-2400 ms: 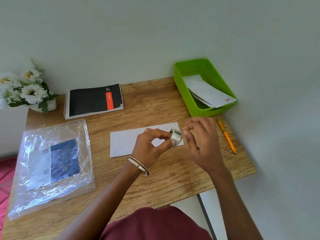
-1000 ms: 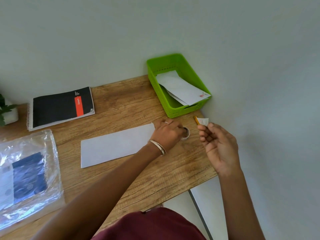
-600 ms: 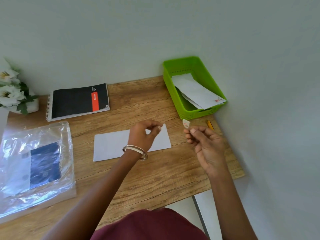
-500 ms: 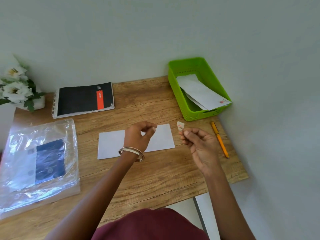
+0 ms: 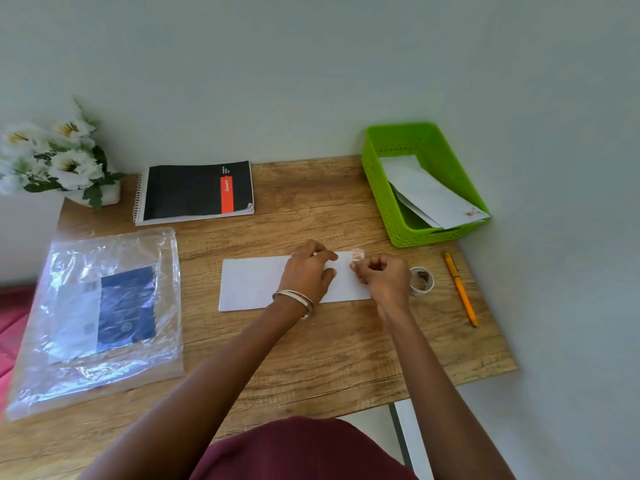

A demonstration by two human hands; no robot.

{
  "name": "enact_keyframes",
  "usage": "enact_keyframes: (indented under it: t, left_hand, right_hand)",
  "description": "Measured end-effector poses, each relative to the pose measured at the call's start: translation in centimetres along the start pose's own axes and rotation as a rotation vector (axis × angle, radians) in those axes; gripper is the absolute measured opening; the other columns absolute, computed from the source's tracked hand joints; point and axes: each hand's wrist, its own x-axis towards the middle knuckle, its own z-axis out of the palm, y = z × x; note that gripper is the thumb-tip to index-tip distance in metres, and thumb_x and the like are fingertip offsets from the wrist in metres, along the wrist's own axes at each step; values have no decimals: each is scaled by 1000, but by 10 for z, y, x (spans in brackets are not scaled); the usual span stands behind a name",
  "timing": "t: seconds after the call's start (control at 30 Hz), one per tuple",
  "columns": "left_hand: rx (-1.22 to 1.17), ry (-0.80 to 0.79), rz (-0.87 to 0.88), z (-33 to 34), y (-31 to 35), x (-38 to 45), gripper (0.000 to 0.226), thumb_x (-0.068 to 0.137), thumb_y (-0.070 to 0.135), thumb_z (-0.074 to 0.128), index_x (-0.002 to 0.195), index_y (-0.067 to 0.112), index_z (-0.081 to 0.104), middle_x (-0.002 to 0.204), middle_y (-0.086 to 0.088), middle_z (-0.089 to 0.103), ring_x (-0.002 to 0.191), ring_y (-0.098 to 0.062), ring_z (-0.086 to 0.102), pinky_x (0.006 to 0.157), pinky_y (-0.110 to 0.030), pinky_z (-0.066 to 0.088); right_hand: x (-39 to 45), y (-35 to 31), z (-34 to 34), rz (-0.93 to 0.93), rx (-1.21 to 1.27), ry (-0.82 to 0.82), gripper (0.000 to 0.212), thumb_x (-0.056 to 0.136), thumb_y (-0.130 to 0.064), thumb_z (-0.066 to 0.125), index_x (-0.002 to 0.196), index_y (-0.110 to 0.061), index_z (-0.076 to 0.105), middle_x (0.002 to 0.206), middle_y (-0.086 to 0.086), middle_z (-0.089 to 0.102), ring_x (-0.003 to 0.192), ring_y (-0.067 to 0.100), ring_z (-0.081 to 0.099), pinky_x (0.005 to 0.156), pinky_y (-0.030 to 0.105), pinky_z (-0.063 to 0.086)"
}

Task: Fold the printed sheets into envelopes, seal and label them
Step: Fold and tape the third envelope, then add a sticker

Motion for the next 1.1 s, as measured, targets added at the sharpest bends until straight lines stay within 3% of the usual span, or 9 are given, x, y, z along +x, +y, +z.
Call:
enact_keyframes:
  t: [0.1, 0.17, 0.3, 0.5, 0.7, 0.87, 1.1]
  left_hand:
    - [-29, -30, -11, 6, 2, 8, 33, 84, 14, 63, 116, 13, 62, 115, -8, 53, 107, -26, 51, 88, -34, 44]
    - [-76, -23, -44, 11, 0, 11, 33, 83, 15, 64, 116, 13, 62, 114, -7, 53, 105, -25, 52, 86, -31, 42]
    - [-165, 72, -141, 19, -4, 14, 29, 83, 17, 64, 112, 15, 65, 111, -4, 55, 99, -22, 54, 77, -22, 40]
    - [-238, 152, -252, 26, -1, 20, 19, 85, 24, 62, 103, 20, 69, 105, 0, 58, 96, -18, 56, 70, -22, 38]
    - [-261, 140, -398, 29, 7, 33, 11, 80, 37, 66, 89, 32, 67, 96, 6, 60, 91, -15, 56, 63, -24, 39]
    - [-254, 158, -467, 32, 8, 39, 5, 79, 35, 67, 82, 32, 66, 93, 8, 60, 91, -15, 57, 63, -27, 46]
    - [-230, 156, -499, 32, 10, 42, 5, 79, 36, 66, 80, 32, 65, 92, 6, 59, 91, -18, 58, 67, -33, 50]
  right_hand:
    - [6, 0, 1, -2, -87, 5, 18, 70, -9, 81, 70, -9, 63, 67, 5, 66, 61, 18, 61, 68, 37, 56]
    - [8, -2, 2, 54, -56, -8, 30, 67, -3, 83, 81, -10, 57, 72, 6, 63, 64, 20, 62, 65, 37, 57]
    - [11, -7, 2, 158, -6, -40, 39, 65, 4, 82, 79, -13, 50, 73, 7, 61, 58, 17, 60, 53, 30, 54]
    - [22, -12, 4, 299, 84, -104, 25, 81, 3, 70, 92, -4, 48, 69, 17, 63, 47, 18, 58, 44, 26, 49]
    - [31, -12, 5, 328, 82, -62, 36, 78, 10, 68, 83, -13, 40, 70, 21, 62, 49, 21, 57, 48, 31, 48]
    - [36, -15, 4, 285, -65, -46, 38, 76, 4, 73, 81, -18, 42, 74, 17, 66, 53, 23, 61, 55, 35, 54]
    - [40, -18, 7, 191, -293, -79, 42, 75, -5, 77, 77, -23, 39, 88, 20, 66, 61, 30, 66, 67, 50, 58]
